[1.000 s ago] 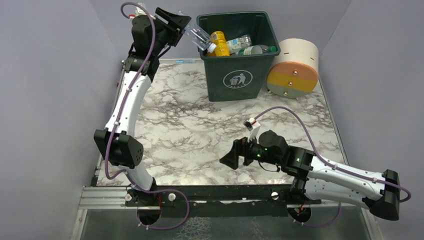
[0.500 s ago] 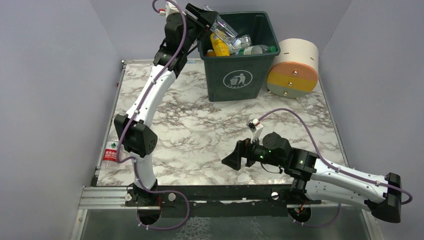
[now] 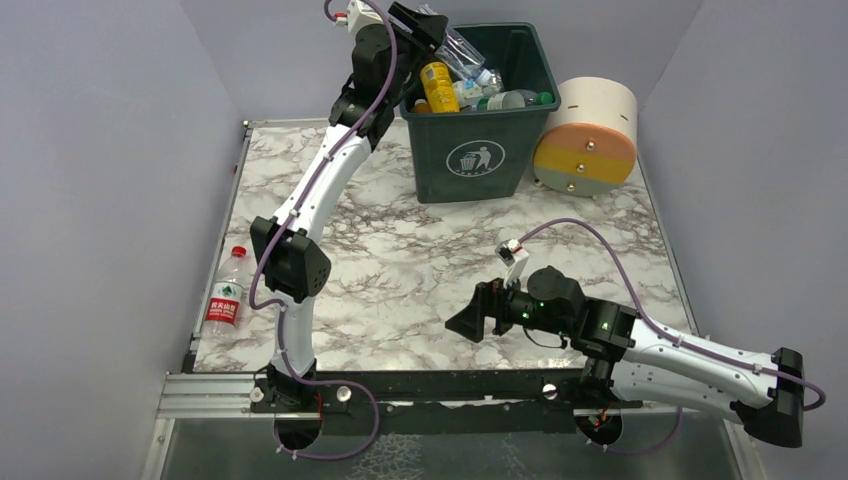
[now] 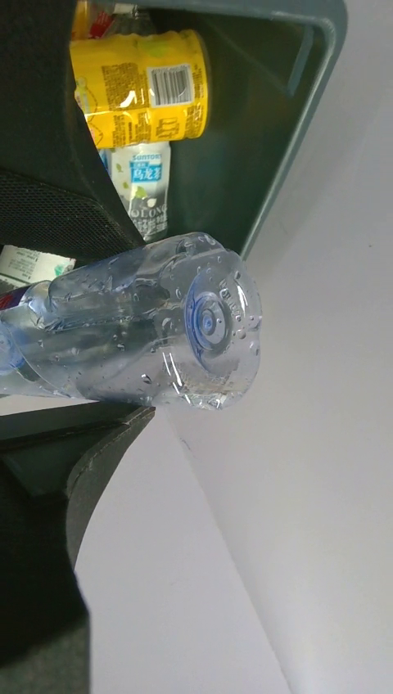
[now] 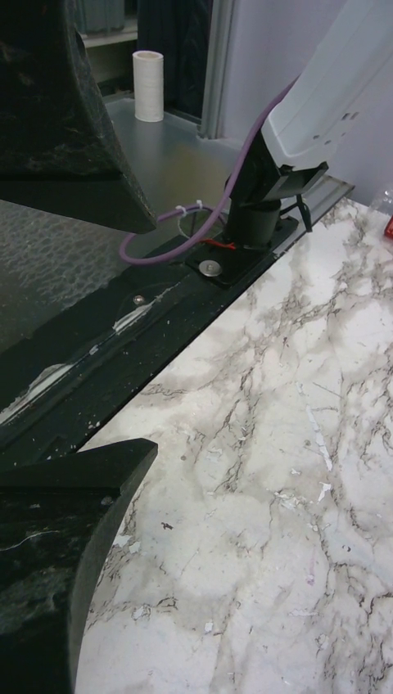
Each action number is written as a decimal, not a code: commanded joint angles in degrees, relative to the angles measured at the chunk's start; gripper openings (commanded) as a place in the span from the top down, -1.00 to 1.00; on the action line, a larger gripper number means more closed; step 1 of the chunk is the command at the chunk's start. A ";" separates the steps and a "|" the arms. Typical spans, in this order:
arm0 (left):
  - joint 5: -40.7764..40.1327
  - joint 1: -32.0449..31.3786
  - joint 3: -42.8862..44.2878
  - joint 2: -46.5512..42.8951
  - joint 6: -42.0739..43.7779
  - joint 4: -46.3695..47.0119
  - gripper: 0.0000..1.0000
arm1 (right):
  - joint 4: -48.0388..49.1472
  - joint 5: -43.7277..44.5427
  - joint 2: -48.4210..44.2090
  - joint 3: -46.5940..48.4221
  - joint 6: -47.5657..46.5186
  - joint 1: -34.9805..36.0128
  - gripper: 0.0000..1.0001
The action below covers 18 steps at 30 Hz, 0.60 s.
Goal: Put the plastic bottles in the bin
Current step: Place the plastic bottle in the trash bin.
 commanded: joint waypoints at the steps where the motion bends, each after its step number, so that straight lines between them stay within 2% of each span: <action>1: -2.33 -0.06 1.98 1.32 2.29 2.89 -0.24 | 0.83 -0.21 1.20 0.73 -0.64 0.23 -0.99; 9: 2.21 -0.06 5.02 4.29 5.62 0.90 -0.30 | 1.64 -0.52 2.21 0.96 -0.93 0.19 -0.99; 14: 2.33 -0.06 4.70 4.12 7.40 -0.91 -0.42 | 1.96 -0.82 2.83 1.16 -1.08 0.12 -0.99; 15: 2.31 -0.08 4.33 3.90 7.90 -0.97 -0.55 | 1.98 -0.90 2.90 1.22 -1.13 0.20 -0.99; 16: 2.32 -0.10 4.01 3.62 8.23 -0.84 -0.88 | 2.05 -0.88 3.01 1.29 -1.23 0.19 -0.99; 17: 2.31 -0.06 3.88 3.37 8.50 -0.85 -0.97 | 2.04 -0.83 3.08 1.33 -1.18 0.14 -0.99; 18: 2.45 -0.02 3.88 3.17 8.83 -1.00 -0.98 | 1.99 -0.89 3.07 1.36 -1.18 0.22 -0.99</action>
